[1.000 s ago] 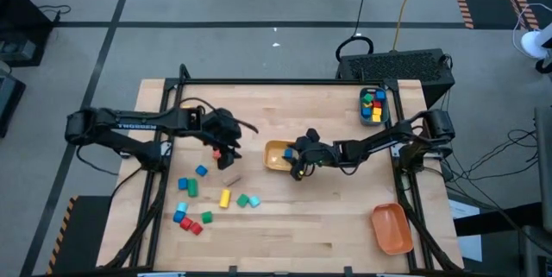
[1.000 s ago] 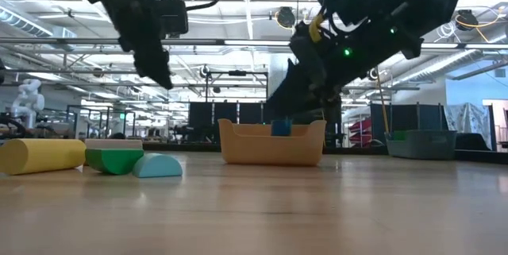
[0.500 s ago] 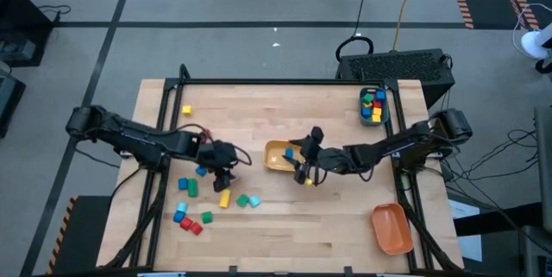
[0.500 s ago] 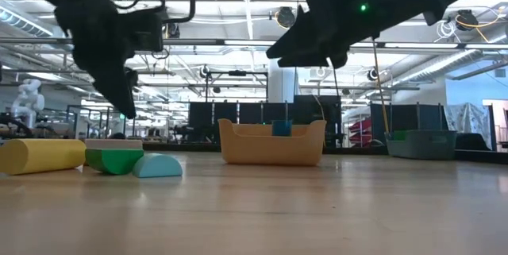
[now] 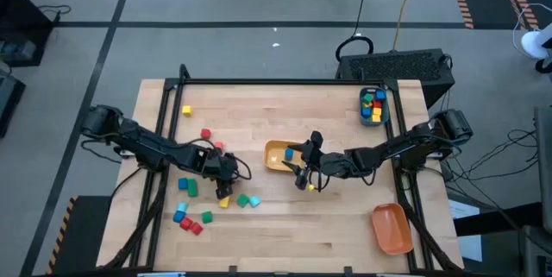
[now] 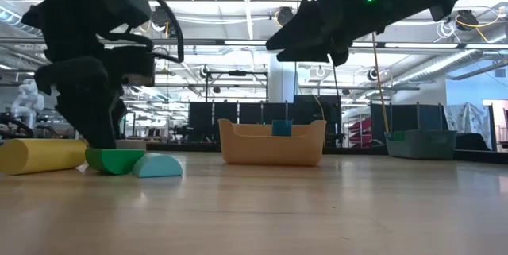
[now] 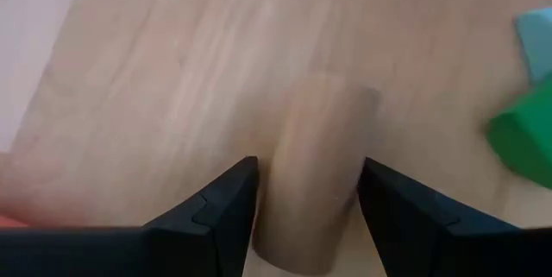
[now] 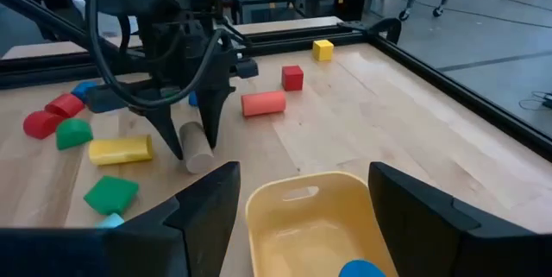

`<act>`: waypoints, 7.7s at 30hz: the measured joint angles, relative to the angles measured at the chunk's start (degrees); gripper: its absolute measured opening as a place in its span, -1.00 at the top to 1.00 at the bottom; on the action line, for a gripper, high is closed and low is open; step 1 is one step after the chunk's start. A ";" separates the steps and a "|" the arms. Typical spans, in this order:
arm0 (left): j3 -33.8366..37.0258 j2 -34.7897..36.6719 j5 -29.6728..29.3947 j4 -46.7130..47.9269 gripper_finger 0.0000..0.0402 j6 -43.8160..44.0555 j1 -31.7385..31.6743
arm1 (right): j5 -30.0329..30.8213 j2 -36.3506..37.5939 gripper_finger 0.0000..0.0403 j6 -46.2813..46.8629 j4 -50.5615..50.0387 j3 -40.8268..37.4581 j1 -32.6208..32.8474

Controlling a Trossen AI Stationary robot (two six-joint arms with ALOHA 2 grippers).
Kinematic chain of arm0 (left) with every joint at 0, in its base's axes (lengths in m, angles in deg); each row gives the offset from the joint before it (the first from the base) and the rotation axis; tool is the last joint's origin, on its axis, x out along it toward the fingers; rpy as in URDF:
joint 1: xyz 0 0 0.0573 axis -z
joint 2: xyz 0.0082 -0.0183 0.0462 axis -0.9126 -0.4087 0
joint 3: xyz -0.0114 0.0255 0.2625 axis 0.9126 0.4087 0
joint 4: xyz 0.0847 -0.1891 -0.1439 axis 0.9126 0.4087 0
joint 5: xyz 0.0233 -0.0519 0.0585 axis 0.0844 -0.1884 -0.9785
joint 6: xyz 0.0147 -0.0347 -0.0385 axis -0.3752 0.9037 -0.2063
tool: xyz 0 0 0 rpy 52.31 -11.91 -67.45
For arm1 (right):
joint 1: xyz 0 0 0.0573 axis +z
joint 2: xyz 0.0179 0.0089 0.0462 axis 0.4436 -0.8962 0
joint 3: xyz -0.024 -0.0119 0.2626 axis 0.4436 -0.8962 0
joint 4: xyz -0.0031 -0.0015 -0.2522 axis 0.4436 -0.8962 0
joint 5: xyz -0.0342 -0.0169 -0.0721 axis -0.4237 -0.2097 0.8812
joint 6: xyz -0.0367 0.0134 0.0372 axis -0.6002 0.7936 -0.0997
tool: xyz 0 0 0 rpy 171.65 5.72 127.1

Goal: Sort blocks by size
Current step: Put the brown cylindrical block into the yellow bin, then put the orange cylindrical block into the yellow bin

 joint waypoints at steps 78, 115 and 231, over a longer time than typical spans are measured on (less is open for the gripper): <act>-0.18 3.75 -2.05 -34.52 -0.14 -24.55 2.09 | -14.73 -13.25 0.46 -7.69 -5.06 15.57 -0.66; -0.03 22.59 -16.48 0.75 -0.24 -12.90 1.88 | -23.29 -16.35 0.41 -6.53 -43.79 25.42 -15.05; 9.35 9.62 -12.04 -16.79 0.32 -1.02 -6.75 | -24.33 2.47 0.07 -6.44 -21.93 13.55 -6.39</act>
